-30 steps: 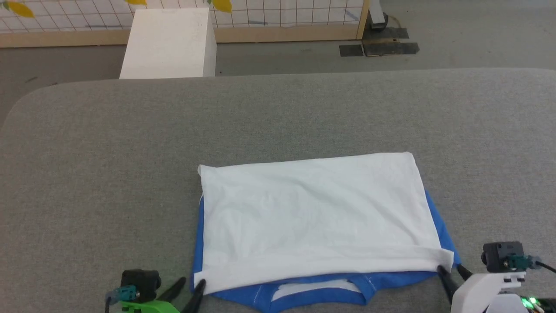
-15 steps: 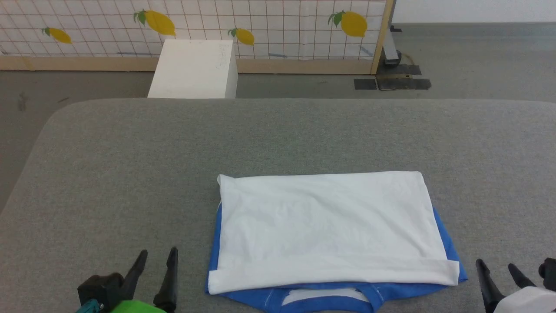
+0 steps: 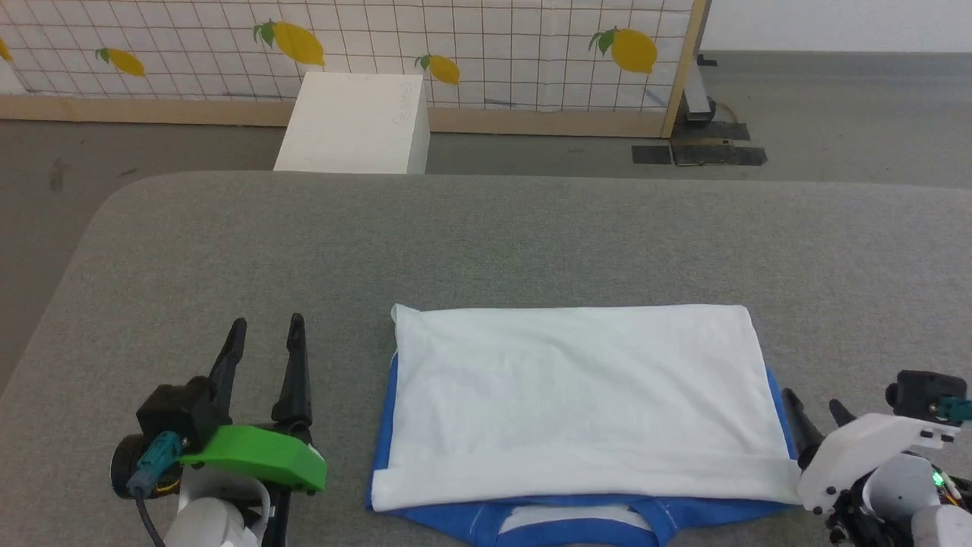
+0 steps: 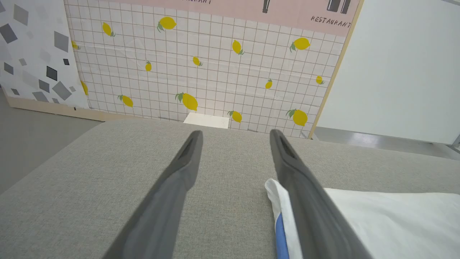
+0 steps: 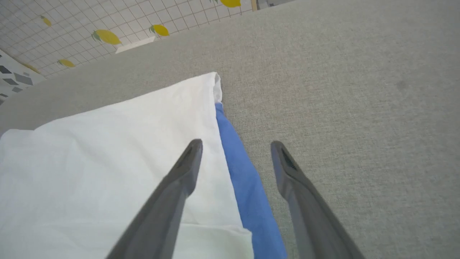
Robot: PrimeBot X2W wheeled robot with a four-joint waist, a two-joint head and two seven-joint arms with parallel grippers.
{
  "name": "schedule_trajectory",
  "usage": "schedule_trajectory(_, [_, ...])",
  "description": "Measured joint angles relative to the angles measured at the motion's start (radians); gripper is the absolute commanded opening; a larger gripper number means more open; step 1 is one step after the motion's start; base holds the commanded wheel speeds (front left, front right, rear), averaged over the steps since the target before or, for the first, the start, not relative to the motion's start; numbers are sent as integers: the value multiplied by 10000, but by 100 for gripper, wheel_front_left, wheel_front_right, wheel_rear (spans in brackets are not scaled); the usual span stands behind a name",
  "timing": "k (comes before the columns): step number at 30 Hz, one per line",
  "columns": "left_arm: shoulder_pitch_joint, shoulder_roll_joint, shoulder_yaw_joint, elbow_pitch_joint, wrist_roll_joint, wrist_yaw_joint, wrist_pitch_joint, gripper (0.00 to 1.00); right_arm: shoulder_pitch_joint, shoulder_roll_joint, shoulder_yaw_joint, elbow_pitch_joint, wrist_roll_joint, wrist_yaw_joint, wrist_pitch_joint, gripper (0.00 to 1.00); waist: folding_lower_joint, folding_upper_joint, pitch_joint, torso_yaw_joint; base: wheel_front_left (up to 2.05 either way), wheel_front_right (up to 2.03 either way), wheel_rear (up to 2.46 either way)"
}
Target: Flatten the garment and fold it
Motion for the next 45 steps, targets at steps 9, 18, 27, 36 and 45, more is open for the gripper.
schedule_trajectory(9, [-305, -677, 708, 696, 752, -583, 0, 100, -1838, 4, -142, 3329, -261, 0, 1381, 100, 0, 0, 112, 3, 0, 0, 0])
schedule_trajectory(18, [-304, -1011, 1106, 871, 1028, -930, 0, 100, -2510, -213, 192, 4157, -376, -2, 2510, 0, 0, 0, 86, 31, 0, 0, 0])
schedule_trajectory(27, [-300, -1166, 1430, 926, 1248, -1110, 0, 100, -2351, -35, 589, 3946, 372, -2, 1919, 0, 1, 0, 2, -49, 0, 0, 0])
schedule_trajectory(36, [-267, -1312, 1701, 895, 1342, -1243, 0, 100, -1223, 52, -1845, 1620, -2165, 6, 1476, 0, 1, 0, 114, -153, 0, 0, 0])
schedule_trajectory(45, [-232, -1381, 1885, 874, 1421, -1331, 0, 100, -311, 27, -2000, -861, -2993, 4, 1812, 0, 1, 0, 199, -248, 0, 0, 0])
